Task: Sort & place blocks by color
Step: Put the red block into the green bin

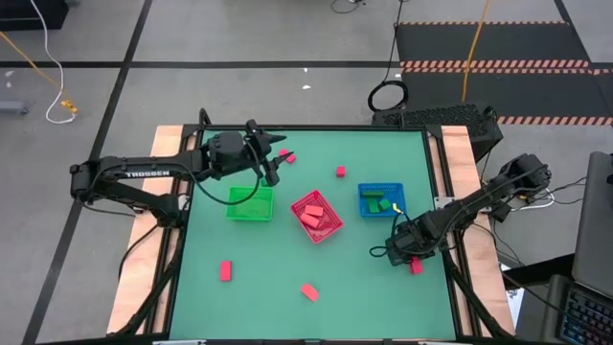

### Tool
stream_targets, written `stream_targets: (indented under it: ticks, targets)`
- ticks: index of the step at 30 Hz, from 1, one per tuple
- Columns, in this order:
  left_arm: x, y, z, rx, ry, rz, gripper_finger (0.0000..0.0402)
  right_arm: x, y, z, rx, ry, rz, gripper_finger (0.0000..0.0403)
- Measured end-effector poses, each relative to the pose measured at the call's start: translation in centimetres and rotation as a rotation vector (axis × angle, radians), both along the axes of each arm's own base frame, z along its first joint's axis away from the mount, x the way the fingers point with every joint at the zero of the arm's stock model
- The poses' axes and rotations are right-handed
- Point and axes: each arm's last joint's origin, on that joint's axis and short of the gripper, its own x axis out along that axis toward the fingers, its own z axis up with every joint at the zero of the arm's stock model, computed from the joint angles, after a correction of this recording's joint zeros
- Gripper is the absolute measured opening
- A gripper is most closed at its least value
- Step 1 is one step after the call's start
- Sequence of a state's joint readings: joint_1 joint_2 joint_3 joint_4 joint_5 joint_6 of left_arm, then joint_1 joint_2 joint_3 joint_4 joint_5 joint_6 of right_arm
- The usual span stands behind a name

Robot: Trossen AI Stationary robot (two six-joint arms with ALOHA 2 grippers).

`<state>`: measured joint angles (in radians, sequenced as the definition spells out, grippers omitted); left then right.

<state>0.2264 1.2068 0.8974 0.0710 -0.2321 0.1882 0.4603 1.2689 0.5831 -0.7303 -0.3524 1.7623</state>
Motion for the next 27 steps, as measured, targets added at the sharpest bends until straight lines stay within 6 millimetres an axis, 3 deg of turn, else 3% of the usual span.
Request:
stream_targets:
  ticks: [8, 11, 14, 20, 27]
  targets:
    - [0.1, -0.7, -0.2, -0.012, 0.020, -0.026, 0.0225, 0.8, 0.2, 1.1, 0.093, -0.210, 0.140, 0.0122]
    - [0.3, -1.1, -0.1, -0.025, 0.005, -0.074, 0.0225, 1.5, 0.2, 2.2, 0.106, -0.385, 0.162, 0.0122]
    - [0.4, -1.6, 0.0, -0.048, -0.014, -0.181, 0.0225, 2.5, -0.1, 3.7, 0.013, -0.652, 0.201, 0.0122]
    - [0.7, -2.8, 0.5, -0.065, -0.070, -0.352, 0.0225, 4.0, -2.0, 6.9, -0.428, -1.107, 0.406, 0.0122]
    - [0.8, -3.4, 0.6, -0.067, -0.075, -0.375, 0.0225, 5.4, -4.5, 10.2, -1.083, -1.276, 0.688, 0.0122]
